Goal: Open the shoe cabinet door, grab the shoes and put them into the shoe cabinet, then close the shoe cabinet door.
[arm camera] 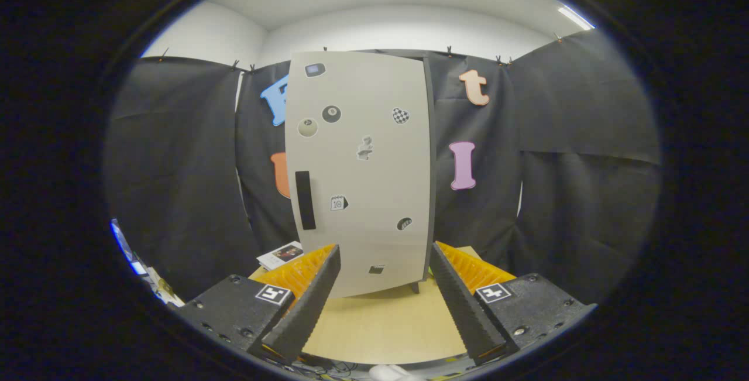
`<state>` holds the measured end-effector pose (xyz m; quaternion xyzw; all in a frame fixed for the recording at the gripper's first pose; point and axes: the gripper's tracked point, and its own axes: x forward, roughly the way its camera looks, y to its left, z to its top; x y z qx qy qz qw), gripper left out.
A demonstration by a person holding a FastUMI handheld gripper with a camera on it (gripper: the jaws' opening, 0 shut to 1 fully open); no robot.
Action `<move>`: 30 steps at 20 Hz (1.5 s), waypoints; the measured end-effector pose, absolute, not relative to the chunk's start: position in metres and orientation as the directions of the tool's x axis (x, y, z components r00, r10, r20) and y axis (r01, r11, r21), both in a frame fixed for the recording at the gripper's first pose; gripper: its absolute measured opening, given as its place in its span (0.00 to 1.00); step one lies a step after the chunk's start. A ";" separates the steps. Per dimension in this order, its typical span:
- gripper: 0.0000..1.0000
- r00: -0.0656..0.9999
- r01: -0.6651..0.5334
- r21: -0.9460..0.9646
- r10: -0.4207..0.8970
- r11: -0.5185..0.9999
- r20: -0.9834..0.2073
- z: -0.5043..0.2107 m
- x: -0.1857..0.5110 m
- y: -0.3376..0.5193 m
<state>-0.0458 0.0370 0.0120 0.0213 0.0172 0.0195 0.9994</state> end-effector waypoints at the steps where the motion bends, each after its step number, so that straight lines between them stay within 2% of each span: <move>1: 1.00 0.999 -0.034 0.038 0.036 0.999 -0.031 0.011 -0.052 0.037; 12: 1.00 1.000 -0.001 0.021 0.002 1.000 -0.026 0.008 -0.068 0.028; 30: 1.00 0.998 -0.040 0.036 0.042 0.999 -0.046 -0.005 -0.063 0.030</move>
